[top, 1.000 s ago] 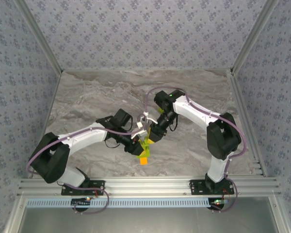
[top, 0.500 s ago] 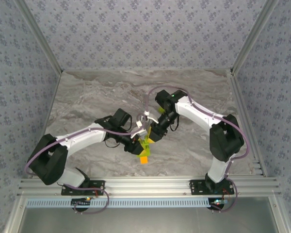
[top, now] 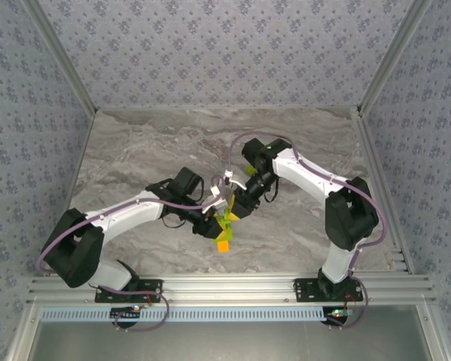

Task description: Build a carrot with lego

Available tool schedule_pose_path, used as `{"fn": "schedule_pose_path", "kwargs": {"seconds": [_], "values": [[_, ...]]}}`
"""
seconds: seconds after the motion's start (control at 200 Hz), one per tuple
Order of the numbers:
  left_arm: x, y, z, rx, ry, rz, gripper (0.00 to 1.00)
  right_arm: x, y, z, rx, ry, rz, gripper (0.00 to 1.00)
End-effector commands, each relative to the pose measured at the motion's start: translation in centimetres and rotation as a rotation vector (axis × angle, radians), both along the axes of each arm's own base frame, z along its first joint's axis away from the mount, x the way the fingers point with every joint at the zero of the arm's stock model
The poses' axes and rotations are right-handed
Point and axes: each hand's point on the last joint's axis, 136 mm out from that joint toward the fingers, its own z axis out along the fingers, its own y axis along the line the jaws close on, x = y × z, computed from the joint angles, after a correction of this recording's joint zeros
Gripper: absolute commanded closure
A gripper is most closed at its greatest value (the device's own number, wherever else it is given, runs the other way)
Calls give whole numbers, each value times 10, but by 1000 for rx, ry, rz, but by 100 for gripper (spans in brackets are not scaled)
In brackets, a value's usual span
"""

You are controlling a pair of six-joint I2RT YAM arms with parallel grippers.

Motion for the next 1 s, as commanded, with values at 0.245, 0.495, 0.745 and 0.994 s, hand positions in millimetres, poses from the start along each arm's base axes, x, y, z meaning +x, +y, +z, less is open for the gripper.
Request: {"fn": "schedule_pose_path", "kwargs": {"seconds": [0.245, 0.495, 0.745, 0.994], "values": [[19, -4, 49, -154, -109, 20, 90, -42, -33, -27, -273, 58, 61, 72], [21, 1, 60, -209, -116, 29, 90, -45, -29, -19, -208, 79, 58, 71], [21, 2, 61, -216, -113, 29, 90, -46, -29, -21, -208, 84, 49, 71], [18, 0, 72, -226, -133, 20, 90, -46, -25, -24, -208, 125, 68, 71]]}}
